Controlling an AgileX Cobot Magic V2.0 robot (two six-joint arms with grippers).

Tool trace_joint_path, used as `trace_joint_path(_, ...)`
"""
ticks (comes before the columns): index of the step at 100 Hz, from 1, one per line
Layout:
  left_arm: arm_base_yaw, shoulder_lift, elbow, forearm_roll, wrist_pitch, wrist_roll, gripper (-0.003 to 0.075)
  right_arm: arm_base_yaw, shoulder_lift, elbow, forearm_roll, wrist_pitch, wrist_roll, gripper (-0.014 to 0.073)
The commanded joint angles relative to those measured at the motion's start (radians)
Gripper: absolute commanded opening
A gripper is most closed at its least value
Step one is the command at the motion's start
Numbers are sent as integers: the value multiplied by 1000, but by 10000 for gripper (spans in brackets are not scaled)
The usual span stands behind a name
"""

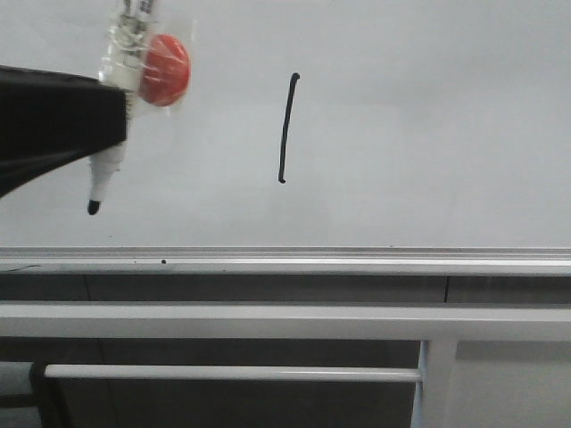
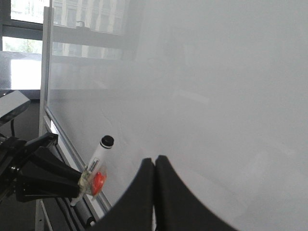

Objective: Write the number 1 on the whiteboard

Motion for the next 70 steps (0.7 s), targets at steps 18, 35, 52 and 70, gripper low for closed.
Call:
trace_joint_path(18, -241, -11, -15, -352, -314, 171, -21, -5, -1, -25, 3, -54, -9, -63)
trace_joint_path(35, -347, 69, -15, -523, -474, 169, -21, -5, -1, -25, 3, -51, -9, -63)
trace_joint_path(52, -364, 220, -93, -531, -482, 161, -21, -5, -1, -25, 3, -47, -9, -63)
trace_joint_path(70, -309, 326, -188, -561, -482, 161, -20, -5, -1, -25, 1, -47, -9, -63)
